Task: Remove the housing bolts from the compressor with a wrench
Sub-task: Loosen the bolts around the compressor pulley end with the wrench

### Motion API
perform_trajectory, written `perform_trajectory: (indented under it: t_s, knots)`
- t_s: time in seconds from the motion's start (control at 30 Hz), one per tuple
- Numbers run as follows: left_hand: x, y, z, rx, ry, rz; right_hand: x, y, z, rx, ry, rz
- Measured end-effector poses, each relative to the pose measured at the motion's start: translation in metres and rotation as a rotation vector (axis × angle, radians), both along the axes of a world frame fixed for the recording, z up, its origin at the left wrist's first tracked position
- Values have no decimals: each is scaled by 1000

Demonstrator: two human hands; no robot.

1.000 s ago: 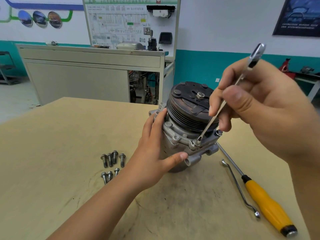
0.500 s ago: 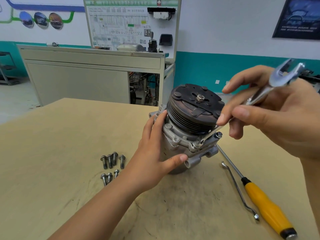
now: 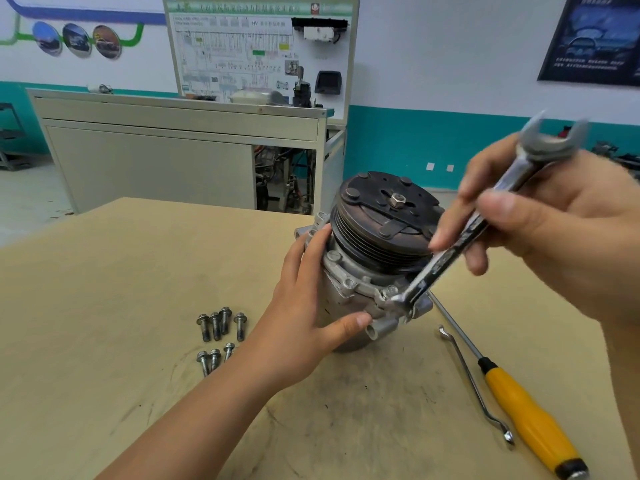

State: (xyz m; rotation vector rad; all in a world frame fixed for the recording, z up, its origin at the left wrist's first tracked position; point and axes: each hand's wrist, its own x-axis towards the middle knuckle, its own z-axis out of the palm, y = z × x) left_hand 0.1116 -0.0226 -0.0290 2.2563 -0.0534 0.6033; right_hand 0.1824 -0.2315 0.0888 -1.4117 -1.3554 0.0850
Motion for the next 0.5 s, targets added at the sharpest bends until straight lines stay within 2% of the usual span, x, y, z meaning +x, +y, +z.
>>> perform_trajectory:
  t_s: [0.1,0.2,0.5]
  knots:
    - [0,0,-1,-1,-5,-3,2,-3,2,118,-68,-102]
    - [1,0,-2,-7,-19,-9,2,-3,1,143,-132,-185]
    - [1,1,-3,-4,-29,-10,13,-1,-1,-16,-155,-207]
